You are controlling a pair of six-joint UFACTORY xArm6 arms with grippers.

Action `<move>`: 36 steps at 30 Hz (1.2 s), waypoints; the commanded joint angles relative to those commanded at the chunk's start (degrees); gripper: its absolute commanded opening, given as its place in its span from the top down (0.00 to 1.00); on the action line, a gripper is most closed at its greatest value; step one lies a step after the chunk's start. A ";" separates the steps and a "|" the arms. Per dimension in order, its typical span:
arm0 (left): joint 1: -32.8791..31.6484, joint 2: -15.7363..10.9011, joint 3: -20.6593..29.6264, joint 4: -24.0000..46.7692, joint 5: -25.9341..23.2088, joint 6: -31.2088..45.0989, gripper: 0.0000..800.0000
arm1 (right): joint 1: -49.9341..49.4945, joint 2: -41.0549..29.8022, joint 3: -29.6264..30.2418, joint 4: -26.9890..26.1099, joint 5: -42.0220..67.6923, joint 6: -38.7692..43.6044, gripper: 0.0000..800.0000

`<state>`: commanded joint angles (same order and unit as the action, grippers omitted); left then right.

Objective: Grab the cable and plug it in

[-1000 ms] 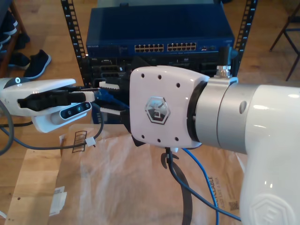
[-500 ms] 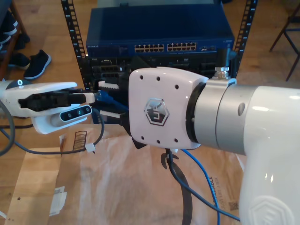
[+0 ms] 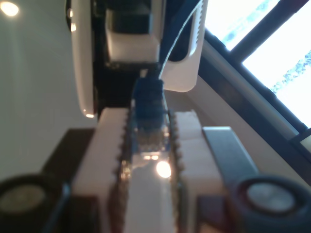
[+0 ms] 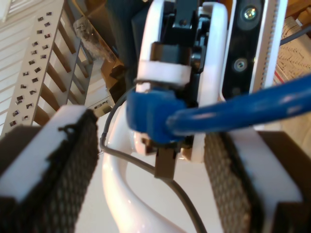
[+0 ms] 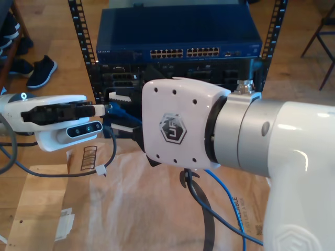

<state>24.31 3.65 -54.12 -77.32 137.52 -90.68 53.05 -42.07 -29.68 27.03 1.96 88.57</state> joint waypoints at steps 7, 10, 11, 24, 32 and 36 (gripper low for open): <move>0.09 -0.09 -0.09 0.00 0.18 -0.09 0.97 | 0.00 0.09 0.00 0.00 -0.09 0.00 0.62; 0.09 0.00 -0.09 0.00 0.53 -0.09 0.97 | 0.00 0.09 0.00 0.00 0.00 0.00 0.63; 0.09 -0.09 -0.09 0.00 0.70 -0.09 0.97 | 0.00 0.09 0.00 0.00 0.00 0.00 0.64; -0.09 -0.09 0.18 0.18 0.79 -0.09 0.96 | 0.00 0.53 0.00 0.00 -0.44 0.09 0.64; -0.09 -0.09 0.26 0.18 0.79 -0.09 0.96 | 0.00 0.44 0.00 0.00 -0.53 0.26 0.75; -0.18 -0.09 0.35 0.26 1.58 -0.97 0.69 | 0.00 0.53 0.09 0.00 -1.93 0.26 0.97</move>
<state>24.13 3.56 -53.77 -77.05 139.10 -91.65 53.05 -41.54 -29.59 27.03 0.02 88.84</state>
